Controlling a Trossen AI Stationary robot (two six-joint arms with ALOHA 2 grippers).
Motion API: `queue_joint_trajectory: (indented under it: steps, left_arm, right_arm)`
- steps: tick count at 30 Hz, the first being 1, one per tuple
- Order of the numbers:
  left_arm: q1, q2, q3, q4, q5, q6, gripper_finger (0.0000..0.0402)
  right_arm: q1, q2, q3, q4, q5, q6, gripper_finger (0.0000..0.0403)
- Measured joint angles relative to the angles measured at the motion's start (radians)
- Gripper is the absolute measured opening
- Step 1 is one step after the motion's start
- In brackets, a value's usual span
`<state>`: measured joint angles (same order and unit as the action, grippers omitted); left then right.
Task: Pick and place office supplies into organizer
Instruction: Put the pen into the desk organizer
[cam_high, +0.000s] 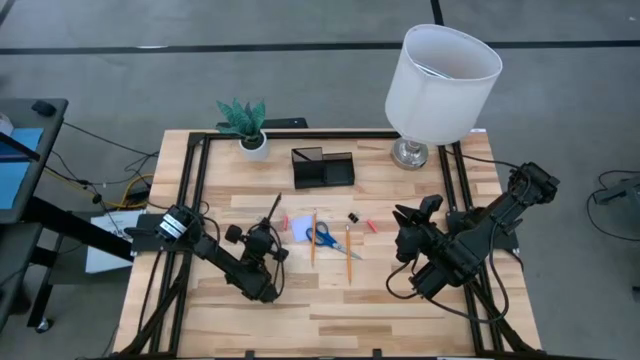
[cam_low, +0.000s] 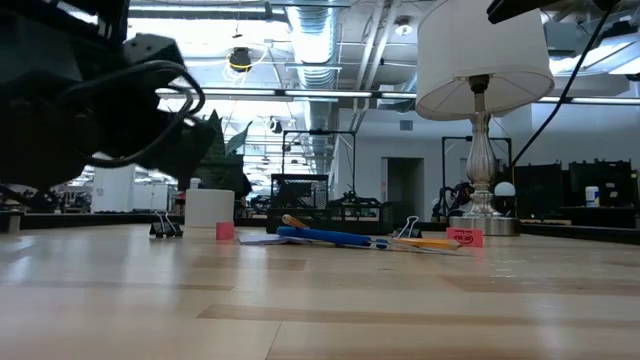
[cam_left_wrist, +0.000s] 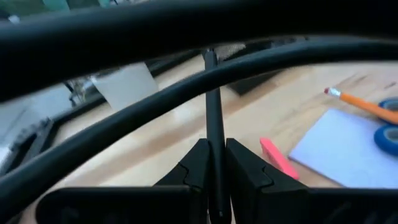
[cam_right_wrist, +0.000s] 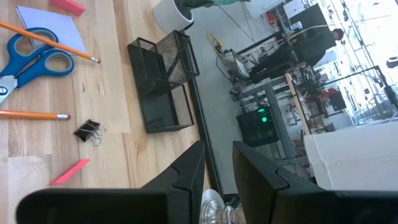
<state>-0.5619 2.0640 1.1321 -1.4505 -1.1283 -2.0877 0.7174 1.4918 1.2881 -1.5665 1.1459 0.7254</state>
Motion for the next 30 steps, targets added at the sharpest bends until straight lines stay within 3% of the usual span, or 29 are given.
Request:
queue_joint_trajectory:
  steps: [6,16,25,30]
  left_arm:
    - [0.023,0.0,0.044,-0.124,-0.035,-0.008,0.0023]
    - [0.106,-0.123,0.05,-0.12,-0.157,0.164,0.0023]
    - [0.188,-0.308,0.05,-0.104,-0.224,0.468,0.0023]
    - [0.236,-0.403,0.05,-0.007,-0.228,0.749,0.0023]
  right_arm:
    - [0.0,0.0,0.0,0.0,-0.001,0.0,0.0077]
    - [0.0,0.0,0.0,-0.004,-0.002,-0.003,0.0077]
    - [0.0,0.0,0.0,-0.003,-0.003,-0.027,0.0077]
    - [0.0,0.0,0.0,-0.003,-0.003,-0.027,0.0077]
